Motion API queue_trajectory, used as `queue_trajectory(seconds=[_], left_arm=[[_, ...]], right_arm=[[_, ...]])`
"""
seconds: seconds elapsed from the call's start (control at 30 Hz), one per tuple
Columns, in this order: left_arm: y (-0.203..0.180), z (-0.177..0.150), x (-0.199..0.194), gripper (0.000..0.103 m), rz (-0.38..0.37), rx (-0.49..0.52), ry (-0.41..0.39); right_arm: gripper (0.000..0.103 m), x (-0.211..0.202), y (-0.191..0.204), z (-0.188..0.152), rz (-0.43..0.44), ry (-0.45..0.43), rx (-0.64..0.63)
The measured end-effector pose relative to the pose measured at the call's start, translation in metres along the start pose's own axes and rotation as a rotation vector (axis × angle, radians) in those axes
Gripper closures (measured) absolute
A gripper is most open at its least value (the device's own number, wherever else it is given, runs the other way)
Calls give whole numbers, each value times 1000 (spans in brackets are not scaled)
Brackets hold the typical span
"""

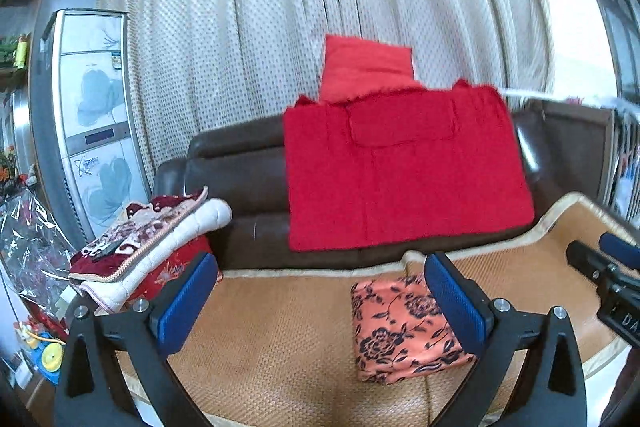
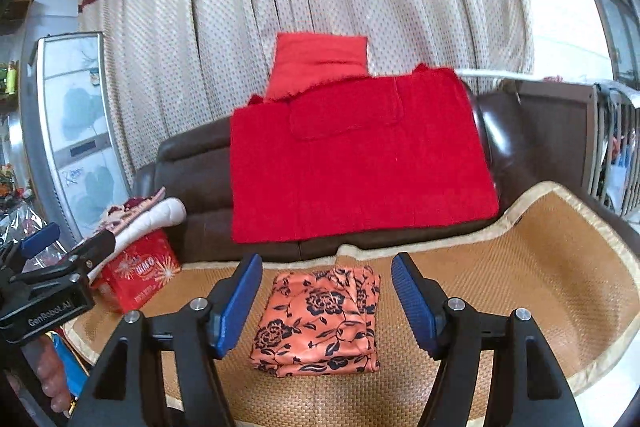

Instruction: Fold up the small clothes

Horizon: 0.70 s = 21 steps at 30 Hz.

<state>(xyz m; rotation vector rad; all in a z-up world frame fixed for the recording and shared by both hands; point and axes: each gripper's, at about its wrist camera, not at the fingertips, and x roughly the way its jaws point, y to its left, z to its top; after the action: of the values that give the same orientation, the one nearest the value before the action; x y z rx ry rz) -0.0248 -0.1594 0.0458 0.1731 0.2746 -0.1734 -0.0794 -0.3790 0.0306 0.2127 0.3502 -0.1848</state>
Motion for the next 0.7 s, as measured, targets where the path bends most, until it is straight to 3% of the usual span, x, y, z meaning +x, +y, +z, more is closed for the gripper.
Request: queue_trajectory(seconds=[0.13, 0.7], left_arm=[[7, 6, -19, 0, -37, -34, -38], [28, 19, -51, 0, 12, -70, -98]], right_arm=[[31, -16, 7, 6, 6, -27, -10], [31, -46, 46, 16, 68, -97, -54]])
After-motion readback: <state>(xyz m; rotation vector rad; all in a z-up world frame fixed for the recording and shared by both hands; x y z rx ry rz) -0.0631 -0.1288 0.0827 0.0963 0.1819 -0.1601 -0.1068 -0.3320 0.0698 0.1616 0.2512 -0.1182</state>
